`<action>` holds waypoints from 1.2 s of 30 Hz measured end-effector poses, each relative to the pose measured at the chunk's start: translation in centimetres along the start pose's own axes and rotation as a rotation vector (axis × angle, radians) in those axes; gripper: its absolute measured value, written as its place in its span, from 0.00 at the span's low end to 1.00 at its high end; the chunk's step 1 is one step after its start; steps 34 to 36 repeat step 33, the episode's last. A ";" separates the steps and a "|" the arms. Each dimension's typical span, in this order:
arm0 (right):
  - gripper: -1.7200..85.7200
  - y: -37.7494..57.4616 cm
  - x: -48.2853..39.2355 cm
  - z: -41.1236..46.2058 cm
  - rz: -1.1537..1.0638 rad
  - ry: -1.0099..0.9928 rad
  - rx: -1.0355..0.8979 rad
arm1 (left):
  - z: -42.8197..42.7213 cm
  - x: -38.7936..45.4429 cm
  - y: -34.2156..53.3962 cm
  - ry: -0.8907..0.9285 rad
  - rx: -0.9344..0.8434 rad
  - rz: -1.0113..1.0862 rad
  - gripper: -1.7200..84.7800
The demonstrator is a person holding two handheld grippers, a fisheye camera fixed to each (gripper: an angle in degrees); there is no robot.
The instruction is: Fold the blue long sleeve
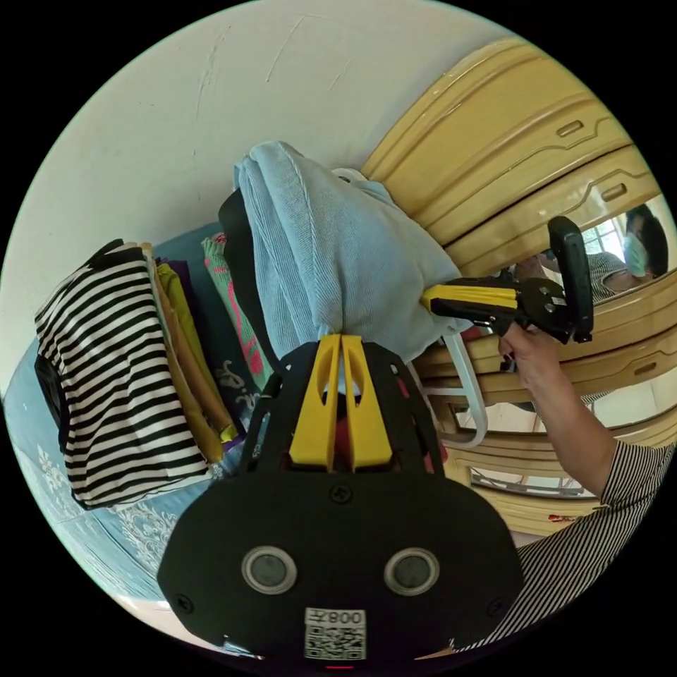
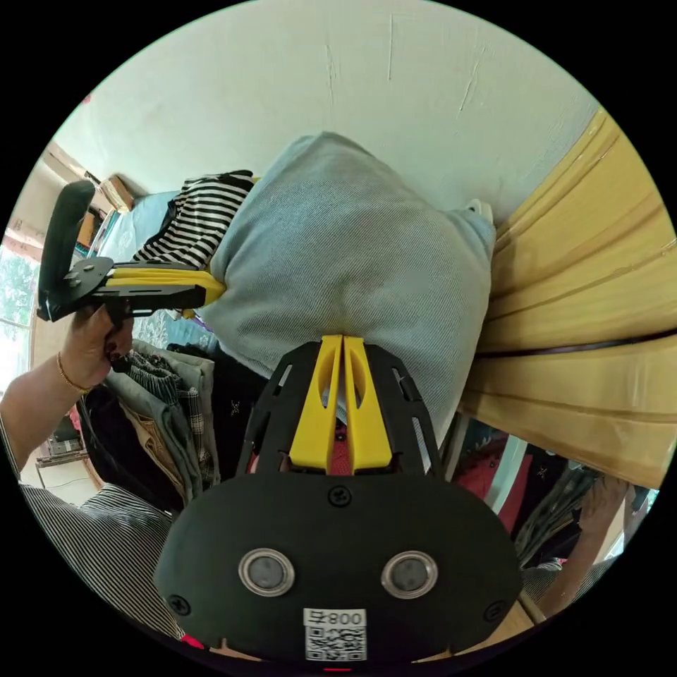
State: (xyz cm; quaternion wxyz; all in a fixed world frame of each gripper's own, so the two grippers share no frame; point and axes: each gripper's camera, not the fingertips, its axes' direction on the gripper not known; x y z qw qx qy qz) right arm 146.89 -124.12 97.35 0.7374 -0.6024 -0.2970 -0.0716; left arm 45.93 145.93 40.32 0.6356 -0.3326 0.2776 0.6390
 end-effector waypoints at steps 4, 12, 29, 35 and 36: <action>0.02 1.8 1.0 -2.7 -0.007 0.015 0.059 | -0.9 0.5 1.7 0.070 0.036 0.015 0.02; 0.07 11.4 1.5 -2.9 0.122 -0.080 0.086 | -6.7 2.3 11.2 0.077 0.200 0.016 0.02; 0.15 13.9 11.8 10.7 0.262 -0.011 -0.305 | -3.4 6.4 19.3 0.225 0.063 0.050 0.02; 0.15 11.4 13.9 13.8 0.192 -0.014 -0.354 | -2.1 6.8 19.7 0.260 0.026 0.047 0.02; 0.15 11.4 13.9 13.8 0.192 -0.014 -0.354 | -2.1 6.8 19.7 0.260 0.026 0.047 0.02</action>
